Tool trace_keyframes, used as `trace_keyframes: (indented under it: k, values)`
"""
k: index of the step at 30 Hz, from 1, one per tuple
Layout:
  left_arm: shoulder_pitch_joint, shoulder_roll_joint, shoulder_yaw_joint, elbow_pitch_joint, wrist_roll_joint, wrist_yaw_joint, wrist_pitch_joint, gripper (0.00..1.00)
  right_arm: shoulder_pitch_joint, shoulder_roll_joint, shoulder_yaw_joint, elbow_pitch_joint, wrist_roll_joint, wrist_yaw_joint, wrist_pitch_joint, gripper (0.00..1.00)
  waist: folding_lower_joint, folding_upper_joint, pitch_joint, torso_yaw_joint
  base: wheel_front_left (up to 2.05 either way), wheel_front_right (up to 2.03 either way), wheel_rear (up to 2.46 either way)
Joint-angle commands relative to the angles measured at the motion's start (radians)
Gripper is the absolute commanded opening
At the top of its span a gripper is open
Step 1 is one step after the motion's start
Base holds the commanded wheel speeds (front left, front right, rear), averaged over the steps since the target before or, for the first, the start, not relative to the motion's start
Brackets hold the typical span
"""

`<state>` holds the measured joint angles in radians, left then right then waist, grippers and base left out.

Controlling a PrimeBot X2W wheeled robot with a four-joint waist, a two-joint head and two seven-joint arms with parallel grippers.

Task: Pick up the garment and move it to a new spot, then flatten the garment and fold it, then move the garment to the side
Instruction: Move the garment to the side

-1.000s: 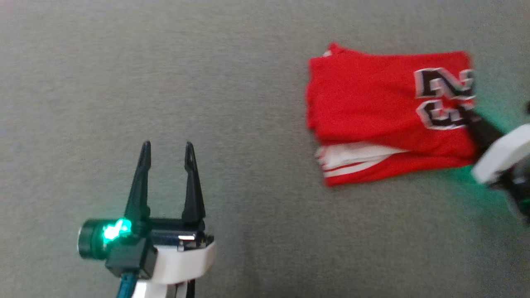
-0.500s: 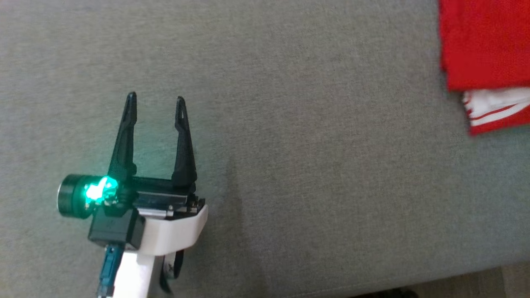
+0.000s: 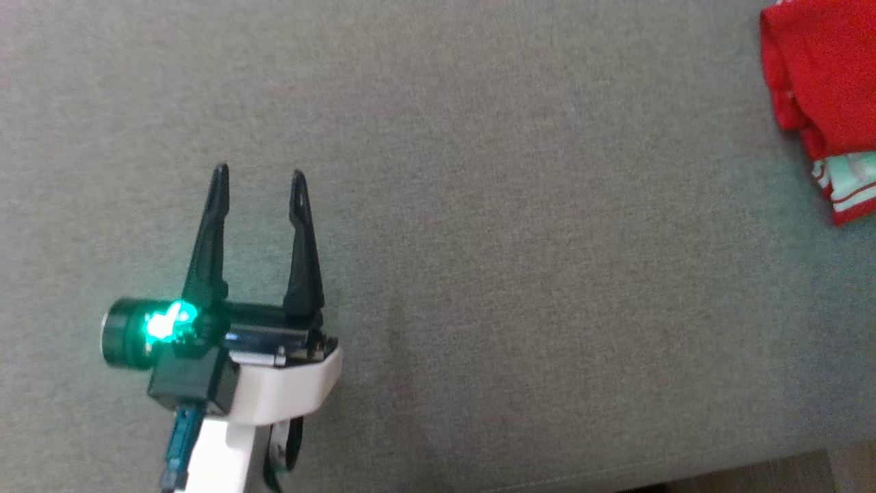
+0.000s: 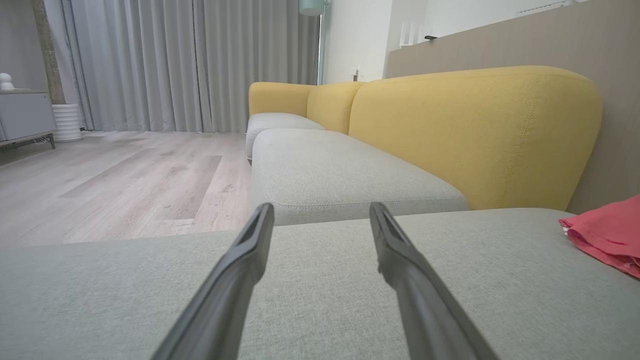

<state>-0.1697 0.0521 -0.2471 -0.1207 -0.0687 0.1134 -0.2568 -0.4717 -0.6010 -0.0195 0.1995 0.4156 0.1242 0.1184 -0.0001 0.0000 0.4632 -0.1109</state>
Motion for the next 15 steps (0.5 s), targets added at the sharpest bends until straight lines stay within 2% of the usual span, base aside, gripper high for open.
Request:
trace_keyframes:
  k: [1,4,7,11,13,15]
  values:
    - [0.027,-0.002,0.03,-0.024,-0.005,-0.001,-0.005,1.0,0.063,0.021,0.03,-0.03,0.006,0.007,-0.032,1.0,0.0001,0.0,-0.059,0.02,0.0,0.0,0.0]
    - [0.059,-0.002,0.032,-0.005,-0.013,-0.001,-0.005,1.0,0.126,0.133,0.099,-0.02,0.013,0.007,-0.101,1.0,0.0001,0.0,-0.12,0.04,0.0,0.0,0.0]
    - [0.092,-0.002,0.027,0.025,-0.028,-0.003,-0.005,1.0,0.184,0.221,0.155,0.042,0.028,0.007,-0.199,1.0,0.0001,0.0,-0.188,0.068,0.0,0.0,0.0]
    - [0.139,-0.002,0.021,0.072,-0.054,-0.003,-0.005,1.0,0.255,0.306,0.228,0.146,0.014,0.007,-0.345,1.0,0.0001,0.0,-0.276,0.108,0.0,0.0,0.0]
    - [0.163,-0.002,0.022,0.082,-0.068,-0.005,-0.005,1.0,0.293,0.336,0.241,0.175,-0.025,0.007,-0.374,1.0,0.0001,0.0,-0.317,0.124,0.0,0.0,0.0]
    - [0.184,-0.002,0.028,0.063,-0.079,-0.009,-0.005,1.0,0.333,0.375,0.218,0.144,-0.08,0.007,-0.379,1.0,0.0001,0.0,-0.351,0.136,0.0,0.0,0.0]
